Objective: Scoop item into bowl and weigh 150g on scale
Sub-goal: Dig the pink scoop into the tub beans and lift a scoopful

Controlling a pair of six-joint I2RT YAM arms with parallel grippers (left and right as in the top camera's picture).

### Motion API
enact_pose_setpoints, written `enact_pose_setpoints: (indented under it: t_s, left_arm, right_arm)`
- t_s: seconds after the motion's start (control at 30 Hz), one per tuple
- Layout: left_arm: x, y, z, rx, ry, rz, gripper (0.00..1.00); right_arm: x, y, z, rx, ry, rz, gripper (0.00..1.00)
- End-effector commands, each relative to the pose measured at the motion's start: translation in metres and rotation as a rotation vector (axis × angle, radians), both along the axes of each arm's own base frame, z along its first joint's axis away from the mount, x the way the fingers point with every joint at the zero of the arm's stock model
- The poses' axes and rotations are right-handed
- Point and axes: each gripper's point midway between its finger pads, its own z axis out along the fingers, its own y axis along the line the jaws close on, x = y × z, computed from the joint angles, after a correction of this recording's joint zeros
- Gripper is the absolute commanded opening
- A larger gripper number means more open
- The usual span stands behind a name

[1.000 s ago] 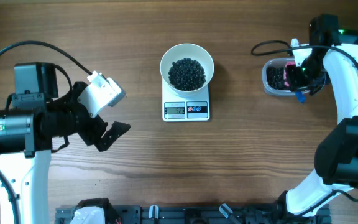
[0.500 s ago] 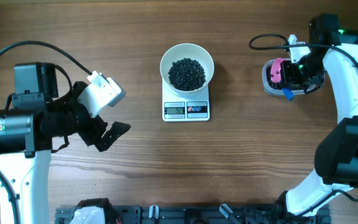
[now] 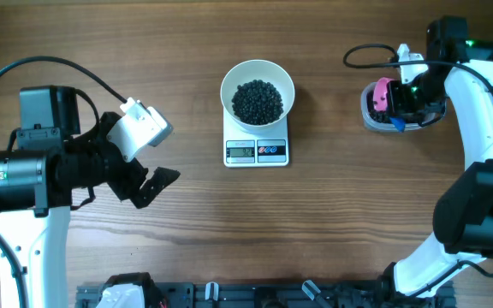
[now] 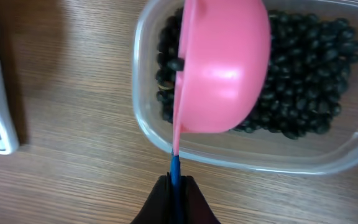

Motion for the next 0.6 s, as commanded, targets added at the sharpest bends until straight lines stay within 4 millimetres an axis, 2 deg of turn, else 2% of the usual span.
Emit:
enact_pose_setpoints:
  t_s: [0.0,0.4,0.5,0.57]
  left_arm:
    - [-0.0003,-0.0006,-0.0024,-0.002,0.013,0.005,1.00]
    - [-0.0003,-0.0006,-0.0024,-0.002,0.013,0.005,1.00]
    - [-0.0003,-0.0006,-0.0024,-0.002,0.013,0.005,1.00]
    - [-0.0003,-0.0005,-0.0024,-0.002,0.013,0.005,1.00]
  right_arm:
    - [0.0052,-0.0176,-0.0013,-0.099,0.000,0.003,0.04]
    - [0.0066,-0.0178,-0.0010,-0.095,-0.005,-0.027,0.05]
    - [0.0066,-0.0178,-0.0010,-0.095,-0.004,-0.027,0.09]
    - [0.0062,-0.0177,-0.0012,-0.095,-0.003,-0.027,0.04]
